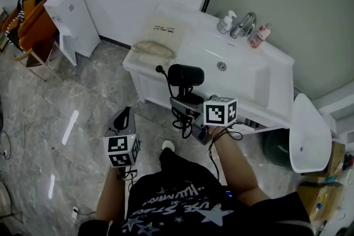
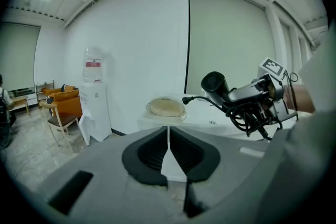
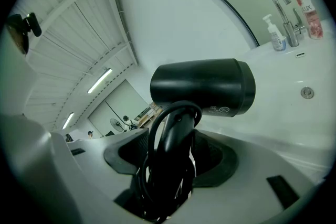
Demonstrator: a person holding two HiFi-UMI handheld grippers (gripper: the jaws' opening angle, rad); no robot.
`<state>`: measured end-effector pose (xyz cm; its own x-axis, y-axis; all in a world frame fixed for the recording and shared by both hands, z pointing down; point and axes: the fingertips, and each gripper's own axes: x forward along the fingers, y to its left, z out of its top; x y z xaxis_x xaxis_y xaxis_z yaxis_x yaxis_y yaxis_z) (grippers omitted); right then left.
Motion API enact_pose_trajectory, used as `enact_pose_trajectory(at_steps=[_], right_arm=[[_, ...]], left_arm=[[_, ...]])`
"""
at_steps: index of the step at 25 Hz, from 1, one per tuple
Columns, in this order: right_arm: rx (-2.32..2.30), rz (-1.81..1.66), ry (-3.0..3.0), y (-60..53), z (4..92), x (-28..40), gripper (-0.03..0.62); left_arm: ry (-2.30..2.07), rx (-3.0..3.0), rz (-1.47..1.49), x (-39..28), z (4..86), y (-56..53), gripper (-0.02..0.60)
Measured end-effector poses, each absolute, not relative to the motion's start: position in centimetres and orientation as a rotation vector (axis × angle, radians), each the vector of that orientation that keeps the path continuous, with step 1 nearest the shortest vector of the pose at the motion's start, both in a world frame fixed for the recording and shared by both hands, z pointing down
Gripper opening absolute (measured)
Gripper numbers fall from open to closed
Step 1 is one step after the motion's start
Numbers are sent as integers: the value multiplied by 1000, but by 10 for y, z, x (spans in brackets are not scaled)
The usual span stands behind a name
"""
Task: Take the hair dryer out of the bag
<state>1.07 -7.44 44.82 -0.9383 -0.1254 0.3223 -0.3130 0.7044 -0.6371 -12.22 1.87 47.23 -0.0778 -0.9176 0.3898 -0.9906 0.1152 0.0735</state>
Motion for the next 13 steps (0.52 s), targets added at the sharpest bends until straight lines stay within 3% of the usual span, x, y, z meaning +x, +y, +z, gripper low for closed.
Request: enact_pose_trajectory(at_steps=[13], right_arm=[[263, 1032, -2661, 65, 446, 25, 255]], left_arm=[[-2064, 1822, 259, -95, 477, 152, 29]])
